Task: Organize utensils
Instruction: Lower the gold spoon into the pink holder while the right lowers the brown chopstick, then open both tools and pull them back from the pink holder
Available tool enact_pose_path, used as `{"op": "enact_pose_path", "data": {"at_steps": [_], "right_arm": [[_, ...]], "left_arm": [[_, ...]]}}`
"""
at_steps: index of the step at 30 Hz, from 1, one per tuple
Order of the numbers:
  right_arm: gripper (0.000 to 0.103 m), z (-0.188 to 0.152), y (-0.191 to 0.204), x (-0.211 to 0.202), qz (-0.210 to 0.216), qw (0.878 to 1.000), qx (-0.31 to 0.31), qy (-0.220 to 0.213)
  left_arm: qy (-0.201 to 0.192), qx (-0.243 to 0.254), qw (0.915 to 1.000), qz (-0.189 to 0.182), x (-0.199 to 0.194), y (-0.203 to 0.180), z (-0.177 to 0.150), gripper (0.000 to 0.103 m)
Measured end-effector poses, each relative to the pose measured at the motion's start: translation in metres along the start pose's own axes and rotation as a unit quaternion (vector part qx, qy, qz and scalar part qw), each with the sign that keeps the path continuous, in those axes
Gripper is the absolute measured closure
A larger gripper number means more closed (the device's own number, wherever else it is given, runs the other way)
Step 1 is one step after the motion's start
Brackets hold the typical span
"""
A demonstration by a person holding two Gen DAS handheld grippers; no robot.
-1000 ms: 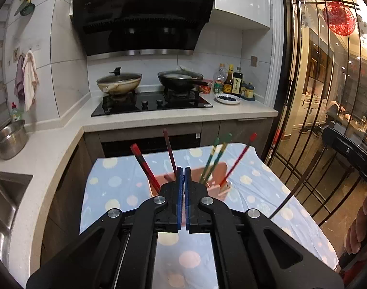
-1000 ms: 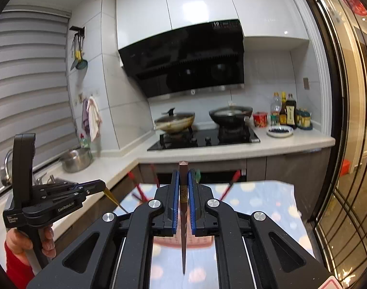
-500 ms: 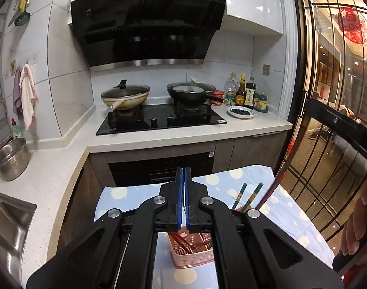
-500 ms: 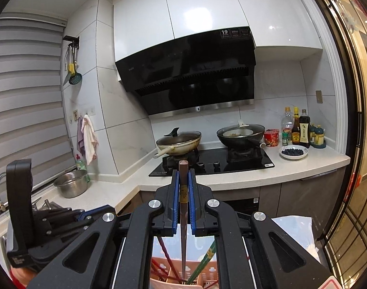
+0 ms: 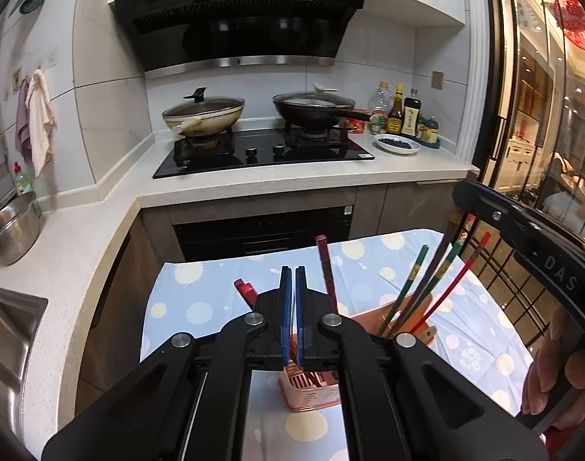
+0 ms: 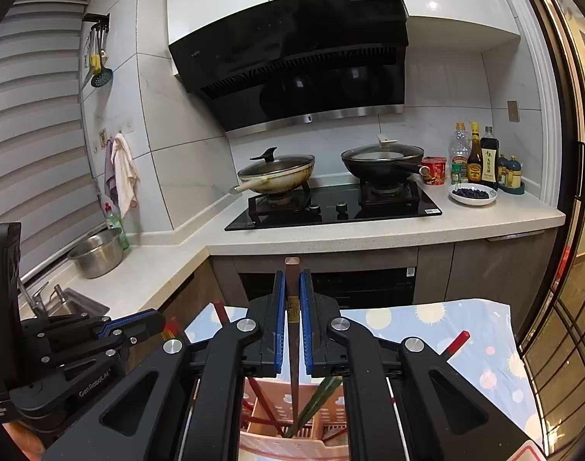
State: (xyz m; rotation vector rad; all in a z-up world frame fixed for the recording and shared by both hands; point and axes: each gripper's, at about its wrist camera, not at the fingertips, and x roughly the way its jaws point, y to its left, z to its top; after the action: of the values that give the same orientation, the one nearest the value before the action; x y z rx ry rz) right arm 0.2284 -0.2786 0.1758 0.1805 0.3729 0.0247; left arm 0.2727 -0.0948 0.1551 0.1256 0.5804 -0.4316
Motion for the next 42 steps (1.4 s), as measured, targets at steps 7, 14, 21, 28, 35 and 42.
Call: {"op": "enact_pose_path", "data": {"at_steps": [7, 14, 21, 28, 35, 42], "right_arm": [[0.059, -0.005, 0.000, -0.017, -0.006, 1.000, -0.006, -0.009], [0.039, -0.016, 0.001, -0.050, -0.008, 1.000, -0.010, -0.005], [0.030, -0.047, 0.012, -0.085, -0.035, 0.999, -0.037, 0.009], [0.020, -0.075, 0.014, -0.114, -0.048, 0.998, -0.033, 0.023], [0.019, -0.100, 0.006, -0.134, -0.051, 0.997, -0.008, 0.050], [0.019, -0.121, 0.007, -0.143, -0.044, 0.996, -0.001, 0.077]], "left_arm": [[-0.023, -0.021, 0.9986, 0.042, -0.008, 0.002, -0.006, 0.033], [-0.038, -0.023, 0.9975, 0.054, -0.034, 0.004, -0.014, 0.015], [-0.032, -0.029, 0.9972, 0.061, -0.055, -0.002, -0.036, 0.010], [-0.021, -0.024, 0.9968, 0.073, -0.073, -0.012, -0.064, 0.007], [-0.002, -0.029, 0.9974, 0.067, -0.084, -0.017, -0.089, 0.007], [0.011, -0.032, 0.9977, 0.059, -0.092, -0.027, -0.113, 0.007]]}}
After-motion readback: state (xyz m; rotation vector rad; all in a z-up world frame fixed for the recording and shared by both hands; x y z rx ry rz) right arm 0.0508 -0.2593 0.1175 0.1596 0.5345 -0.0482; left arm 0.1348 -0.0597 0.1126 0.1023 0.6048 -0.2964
